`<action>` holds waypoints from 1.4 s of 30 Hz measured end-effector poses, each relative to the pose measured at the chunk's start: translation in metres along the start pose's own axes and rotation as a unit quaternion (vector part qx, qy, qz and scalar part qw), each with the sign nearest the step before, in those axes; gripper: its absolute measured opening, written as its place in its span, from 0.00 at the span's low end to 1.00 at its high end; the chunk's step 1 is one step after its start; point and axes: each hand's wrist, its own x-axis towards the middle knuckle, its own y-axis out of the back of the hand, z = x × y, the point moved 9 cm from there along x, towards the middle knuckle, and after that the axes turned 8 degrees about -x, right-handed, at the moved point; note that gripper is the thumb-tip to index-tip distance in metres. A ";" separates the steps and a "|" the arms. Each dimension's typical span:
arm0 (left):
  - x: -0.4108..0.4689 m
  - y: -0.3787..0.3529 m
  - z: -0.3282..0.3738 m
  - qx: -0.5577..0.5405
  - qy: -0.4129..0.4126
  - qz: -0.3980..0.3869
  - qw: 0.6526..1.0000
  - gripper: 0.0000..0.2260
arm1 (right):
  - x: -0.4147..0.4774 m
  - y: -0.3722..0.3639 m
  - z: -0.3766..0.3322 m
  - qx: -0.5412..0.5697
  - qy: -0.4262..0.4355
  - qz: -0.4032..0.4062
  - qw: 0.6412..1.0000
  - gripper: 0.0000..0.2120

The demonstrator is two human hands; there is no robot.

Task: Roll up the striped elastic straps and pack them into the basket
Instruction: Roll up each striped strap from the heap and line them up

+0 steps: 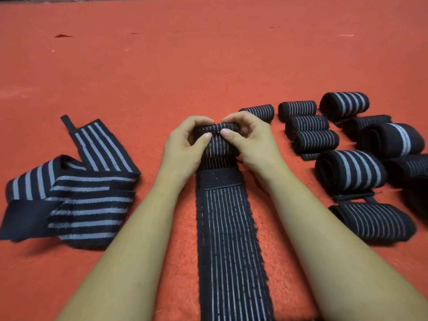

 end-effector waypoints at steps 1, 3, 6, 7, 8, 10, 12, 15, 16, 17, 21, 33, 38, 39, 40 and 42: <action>0.000 -0.001 -0.001 -0.011 0.008 0.002 1.000 0.07 | 0.000 0.000 -0.001 0.004 0.004 -0.001 1.000 0.09; 0.000 -0.002 -0.004 -0.019 0.028 0.007 0.999 0.04 | 0.000 -0.001 -0.003 0.008 0.005 -0.004 1.000 0.10; 0.001 0.000 -0.008 -0.002 0.039 0.016 0.999 0.07 | -0.001 -0.002 -0.003 0.012 -0.003 -0.009 1.000 0.11; 0.001 0.002 -0.009 -0.009 0.042 0.022 0.999 0.06 | -0.002 -0.003 -0.002 0.023 -0.009 -0.015 1.000 0.11; 0.001 0.004 -0.009 -0.016 0.042 0.027 0.999 0.06 | -0.002 -0.005 -0.002 0.036 -0.016 -0.019 0.999 0.11; 0.002 0.006 -0.008 -0.036 0.040 0.032 0.998 0.05 | -0.003 -0.006 0.000 0.057 -0.030 -0.019 0.998 0.10; 0.002 0.007 -0.006 -0.046 0.030 0.032 0.998 0.06 | -0.003 -0.006 0.000 0.054 -0.039 -0.011 0.998 0.08; 0.001 0.007 -0.004 -0.044 0.025 0.026 0.998 0.08 | -0.002 -0.004 0.004 0.060 -0.047 -0.009 0.997 0.11; 0.001 0.007 -0.004 -0.043 0.027 0.022 0.998 0.09 | -0.002 -0.004 0.005 0.064 -0.047 -0.011 0.997 0.12; 0.001 0.006 -0.004 -0.041 0.027 0.019 0.999 0.09 | -0.002 -0.003 0.006 0.065 -0.046 -0.011 0.997 0.12; 0.000 0.003 -0.004 -0.045 0.042 0.034 0.998 0.04 | -0.001 -0.001 -0.002 0.060 -0.016 -0.002 0.998 0.09; 0.002 0.004 -0.005 -0.109 0.039 0.015 0.993 0.08 | 0.001 -0.007 0.007 0.056 -0.036 0.000 0.998 0.07; -0.002 0.001 -0.006 -0.056 0.081 0.030 0.995 0.07 | 0.001 -0.008 0.002 0.066 -0.002 -0.026 0.997 0.08; -0.002 0.000 -0.008 -0.053 0.093 0.035 0.994 0.10 | 0.001 -0.009 0.000 0.058 0.005 -0.028 0.998 0.09; -0.002 0.001 -0.010 -0.054 0.101 0.038 0.993 0.11 | 0.000 -0.010 0.000 0.052 0.009 -0.028 0.998 0.09; -0.002 0.001 -0.011 -0.067 0.106 0.044 0.991 0.11 | 0.000 -0.009 0.001 0.051 0.005 -0.024 0.998 0.09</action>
